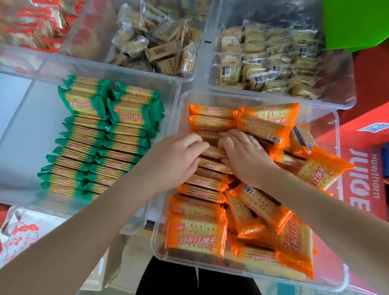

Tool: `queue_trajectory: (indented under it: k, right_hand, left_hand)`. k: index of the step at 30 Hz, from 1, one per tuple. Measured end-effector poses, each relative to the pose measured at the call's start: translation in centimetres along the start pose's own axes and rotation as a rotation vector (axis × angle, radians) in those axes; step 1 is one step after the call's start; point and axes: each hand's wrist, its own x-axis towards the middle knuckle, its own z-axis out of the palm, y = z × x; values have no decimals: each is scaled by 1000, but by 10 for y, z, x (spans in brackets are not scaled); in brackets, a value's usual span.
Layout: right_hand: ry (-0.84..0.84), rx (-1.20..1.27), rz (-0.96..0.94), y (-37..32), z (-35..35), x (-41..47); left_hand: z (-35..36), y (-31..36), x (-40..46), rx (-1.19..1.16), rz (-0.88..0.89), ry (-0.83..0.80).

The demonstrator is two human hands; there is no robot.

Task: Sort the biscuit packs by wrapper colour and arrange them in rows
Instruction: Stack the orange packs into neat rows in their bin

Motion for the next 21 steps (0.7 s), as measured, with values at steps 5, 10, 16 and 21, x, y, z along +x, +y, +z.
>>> queue_trajectory:
  k: [5,10,16,21]
  right_hand:
    - [149,102,-99,4,2,-12]
    - [75,88,-159,8,-1,-5]
    - [191,82,-38,21,-8,2]
    - [321,-155,202,18,-30,-5]
  left_hand:
    - [14,6,29,104,-14,-141]
    - [27,4,38,259,27,-243]
    - [35,2,45,275,15,-339]
    - [22,0,50,251,11,-485]
